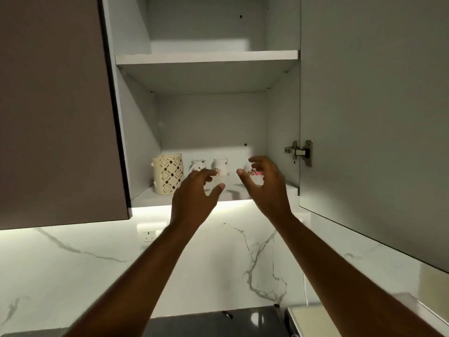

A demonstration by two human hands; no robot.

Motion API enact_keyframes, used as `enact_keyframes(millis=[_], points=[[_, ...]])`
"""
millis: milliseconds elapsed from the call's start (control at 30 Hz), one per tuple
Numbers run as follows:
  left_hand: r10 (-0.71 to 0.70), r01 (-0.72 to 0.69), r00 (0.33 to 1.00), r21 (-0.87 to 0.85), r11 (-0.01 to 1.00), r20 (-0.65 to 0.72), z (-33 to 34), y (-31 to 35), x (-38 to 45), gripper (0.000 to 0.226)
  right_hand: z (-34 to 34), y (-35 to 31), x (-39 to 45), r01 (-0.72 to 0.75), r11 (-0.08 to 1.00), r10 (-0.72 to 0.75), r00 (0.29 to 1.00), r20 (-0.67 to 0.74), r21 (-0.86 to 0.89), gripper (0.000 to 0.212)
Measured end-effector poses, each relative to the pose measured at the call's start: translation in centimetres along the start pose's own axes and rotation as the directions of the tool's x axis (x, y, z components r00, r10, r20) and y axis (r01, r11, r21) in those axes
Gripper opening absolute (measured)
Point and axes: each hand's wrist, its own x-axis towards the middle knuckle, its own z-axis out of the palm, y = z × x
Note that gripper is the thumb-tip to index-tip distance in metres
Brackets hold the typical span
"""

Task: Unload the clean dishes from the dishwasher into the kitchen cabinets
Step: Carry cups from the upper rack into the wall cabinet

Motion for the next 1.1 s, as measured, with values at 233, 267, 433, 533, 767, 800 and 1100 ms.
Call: enact_keyframes(millis=[233,267,433,533,767,800,1100], points=[[-0.034,0.056,0.992,-0.176,0.983,0.125,-2.2,0.7,-9.4,0.041,-4.7,-3.1,-11.3,-0.094,0.987,0.087,0.994,-0.060,-0.129,0.050],[-0.030,0.059,0.987,-0.184,0.981,0.157,-2.3,0.5,-10.4,0.044,-5.1,-3.3,-12.8,-0.119,0.982,0.110,0.992,-0.066,-0.146,0.053],[0.003,0.071,0.949,-0.223,0.972,0.314,-2.9,0.5,-17.2,0.055,-8.4,-4.8,-21.7,-0.220,0.946,0.205,0.975,-0.088,-0.239,0.059],[0.019,0.101,0.914,-0.272,0.957,0.406,-2.6,1.7,-20.8,0.058,-11.3,-6.1,-26.3,-0.319,0.916,0.296,0.947,-0.127,-0.244,0.058],[0.115,0.167,0.811,-0.415,0.894,0.574,-1.1,5.9,-31.8,0.047,-18.2,-8.8,-37.0,-0.503,0.827,0.440,0.857,-0.268,-0.251,0.041],[0.117,0.194,0.796,-0.434,0.880,0.594,-1.2,6.6,-33.1,0.047,-18.9,-9.3,-38.3,-0.526,0.813,0.464,0.845,-0.267,-0.250,0.041],[0.223,0.370,0.599,-0.513,0.775,0.769,-2.2,16.8,-47.6,0.057,-33.3,-16.2,-53.1,-0.682,0.654,0.582,0.730,-0.359,-0.328,0.049]])
